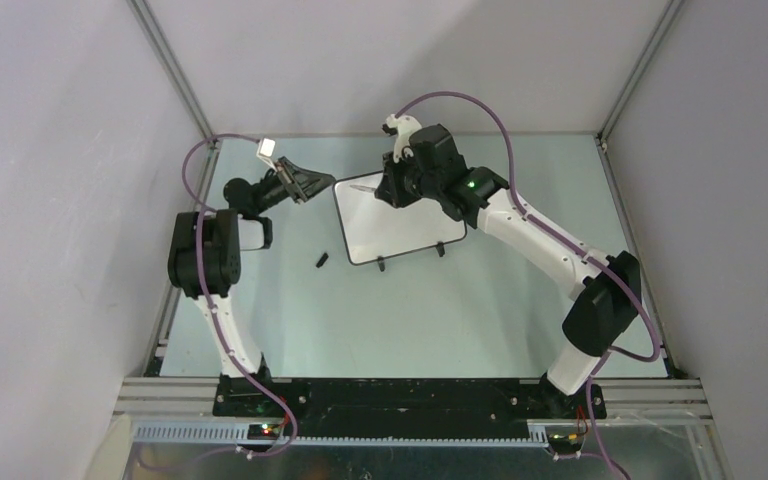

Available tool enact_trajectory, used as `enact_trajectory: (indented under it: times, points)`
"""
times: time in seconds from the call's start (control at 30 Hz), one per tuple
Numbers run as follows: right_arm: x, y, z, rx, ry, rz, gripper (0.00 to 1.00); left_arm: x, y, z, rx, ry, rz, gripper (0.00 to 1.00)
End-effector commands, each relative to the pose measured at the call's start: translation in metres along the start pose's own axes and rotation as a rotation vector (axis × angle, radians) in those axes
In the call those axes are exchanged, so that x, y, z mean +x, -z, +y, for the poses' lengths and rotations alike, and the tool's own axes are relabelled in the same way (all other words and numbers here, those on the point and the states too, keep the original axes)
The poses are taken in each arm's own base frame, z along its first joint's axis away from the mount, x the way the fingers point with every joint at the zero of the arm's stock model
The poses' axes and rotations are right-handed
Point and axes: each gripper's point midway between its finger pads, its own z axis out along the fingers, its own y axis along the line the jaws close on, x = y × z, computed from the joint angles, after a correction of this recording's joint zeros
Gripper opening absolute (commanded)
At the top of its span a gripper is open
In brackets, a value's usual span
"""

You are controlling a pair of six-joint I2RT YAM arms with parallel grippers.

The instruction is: Write a sentence on the whiteboard

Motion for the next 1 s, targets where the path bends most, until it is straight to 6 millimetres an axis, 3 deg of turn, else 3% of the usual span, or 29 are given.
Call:
enact_trajectory:
  times: [0.0, 0.23, 0.97]
  points:
    - [-0.02, 0.005, 0.004, -0.001, 0.022, -0.047, 0.0, -0.012, -0.004, -0.016, 0.064, -0.086, -0.004, 0.4]
    - [-0.02, 0.004, 0.002, 0.01, 0.019, -0.047, 0.0, -0.008, -0.008, -0.018, 0.084, -0.076, 0.018, 0.32]
    - [-0.024, 0.014, 0.001, 0.016, 0.015, -0.057, 0.0, -0.002, -0.011, -0.005, 0.024, -0.035, 0.037, 0.32]
